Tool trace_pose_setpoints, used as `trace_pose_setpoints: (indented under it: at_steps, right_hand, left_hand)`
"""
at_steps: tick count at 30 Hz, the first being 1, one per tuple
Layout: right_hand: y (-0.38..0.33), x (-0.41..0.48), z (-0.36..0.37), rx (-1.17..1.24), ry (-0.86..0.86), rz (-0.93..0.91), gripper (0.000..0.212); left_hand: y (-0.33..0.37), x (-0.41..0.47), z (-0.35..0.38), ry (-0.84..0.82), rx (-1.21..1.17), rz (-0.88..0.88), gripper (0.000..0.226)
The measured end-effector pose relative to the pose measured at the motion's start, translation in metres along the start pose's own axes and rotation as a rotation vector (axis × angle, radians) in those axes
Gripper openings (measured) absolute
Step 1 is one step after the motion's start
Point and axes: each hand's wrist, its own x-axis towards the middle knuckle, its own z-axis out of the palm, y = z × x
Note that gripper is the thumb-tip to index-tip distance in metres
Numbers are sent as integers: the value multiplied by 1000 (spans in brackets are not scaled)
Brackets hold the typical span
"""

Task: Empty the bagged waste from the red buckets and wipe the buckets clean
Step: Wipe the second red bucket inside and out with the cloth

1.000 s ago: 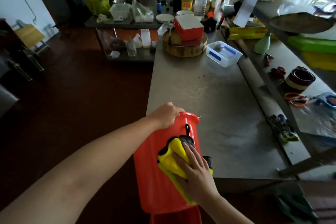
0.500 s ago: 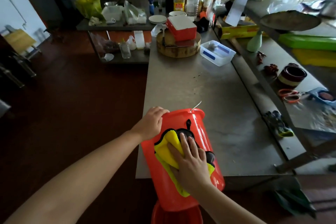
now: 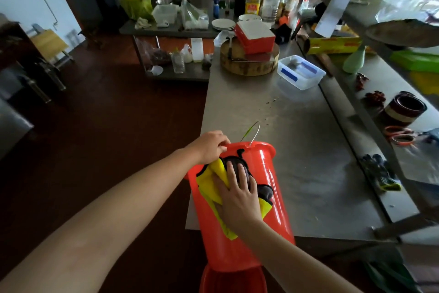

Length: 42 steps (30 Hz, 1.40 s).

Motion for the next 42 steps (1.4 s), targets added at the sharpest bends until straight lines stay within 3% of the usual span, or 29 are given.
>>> trace_pose_setpoints:
  at_steps: [5,9,20,24,27,31,35,38,42]
  right_hand:
    - [6,17,-4,6,1,-13,75]
    - [28,11,0,53,51,4,77]
    - [115,12,11,751,-34,565,58]
    - [125,14,12,839,-72,689,57]
    - [103,11,1,739,-19,553,55]
    - [47,-4,-7,207,13,156,63]
    - [-6,-26,3,-66,59,-197,66]
    - [-25,-33,16,-133,-73,-385,58]
    - [-17,-28,10,-44,-43,-370,56]
  left_hand:
    - [0,8,-15,-92,77,-12,22]
    - [-6,3,-12,-67,55,5,19]
    - [-27,-25,19,173,-82,-76,25]
    - [-29,-23,16,162,-120,-85,23]
    - [-31,-20,13,142,-149,-98,18]
    - [-35,-17,7,97,-152,-116,16]
    - [-39,-15,2,39,-155,-148,16]
    - [-41,-17,-2,-2,-147,-159,13]
    - [-47,-23,-4,-20,-107,-144,9]
